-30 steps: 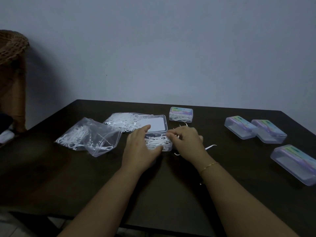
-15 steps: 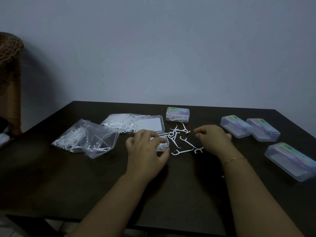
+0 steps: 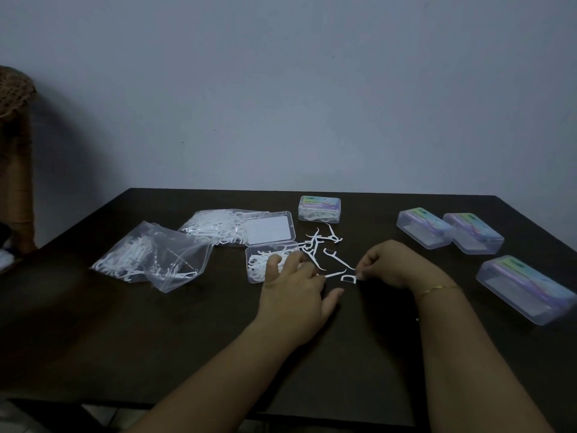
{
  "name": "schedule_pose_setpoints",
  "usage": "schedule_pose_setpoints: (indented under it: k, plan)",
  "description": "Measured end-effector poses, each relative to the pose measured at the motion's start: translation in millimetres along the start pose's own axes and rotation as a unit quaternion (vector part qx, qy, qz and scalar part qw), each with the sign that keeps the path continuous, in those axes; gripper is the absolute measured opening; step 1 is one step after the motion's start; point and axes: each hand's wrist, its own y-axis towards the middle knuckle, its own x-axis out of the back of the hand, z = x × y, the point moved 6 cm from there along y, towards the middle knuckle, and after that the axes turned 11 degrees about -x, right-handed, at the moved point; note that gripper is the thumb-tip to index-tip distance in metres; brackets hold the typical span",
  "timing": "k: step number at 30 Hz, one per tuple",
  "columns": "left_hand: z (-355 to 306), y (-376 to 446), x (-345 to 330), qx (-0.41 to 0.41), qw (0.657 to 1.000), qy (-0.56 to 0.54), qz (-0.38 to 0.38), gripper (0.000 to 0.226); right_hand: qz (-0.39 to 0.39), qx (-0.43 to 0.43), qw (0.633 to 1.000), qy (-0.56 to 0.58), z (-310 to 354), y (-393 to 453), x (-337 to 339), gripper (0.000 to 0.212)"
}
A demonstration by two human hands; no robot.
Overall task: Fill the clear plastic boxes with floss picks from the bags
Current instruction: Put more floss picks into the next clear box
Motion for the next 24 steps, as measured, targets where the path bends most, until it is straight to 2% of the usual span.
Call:
schedule_pose_setpoints:
  k: [4, 7, 9, 10, 12, 15, 17, 20, 24]
  plan:
    - [4, -1, -1, 0.027, 0.999, 0.022, 0.001, 0.048, -0.02, 0.035, 0.999, -0.014, 14, -1, -9, 0.021]
    - [4, 1, -4, 0.028, 0.999, 0.03, 0.0, 0.045, -0.061, 0.041, 0.996, -0.04, 20, -2, -12, 0.007]
    - [3, 3, -7, 0.015, 0.999, 0.031, 0.011, 0.044, -0.077, 0.04, 0.994, -0.072, 20, -1, -14, 0.039]
    - [1, 5, -8, 0.006, 0.999, 0.037, 0.016, 0.043, -0.085, 0.044, 0.993, -0.073, 20, -2, -13, 0.045]
    - [-1, 12, -6, -0.004, 0.998, 0.051, 0.034, 0.042, -0.091, 0.045, 0.993, -0.055, 20, -1, -12, 0.04]
    - [-1, 26, -3, -0.017, 0.991, 0.073, 0.107, 0.035, -0.091, 0.047, 0.994, -0.028, 17, 4, -12, 0.027]
    - [2, 37, -6, -0.011, 0.978, 0.081, 0.191, 0.044, -0.091, 0.049, 0.995, -0.019, 17, 7, -13, 0.023]
    - [9, 53, -8, -0.005, 0.956, 0.134, 0.259, 0.064, -0.089, 0.052, 0.995, -0.002, 15, 9, -13, 0.023]
    - [13, 66, -11, -0.025, 0.925, 0.157, 0.345, 0.064, -0.09, 0.063, 0.993, -0.038, 16, 7, -14, 0.03]
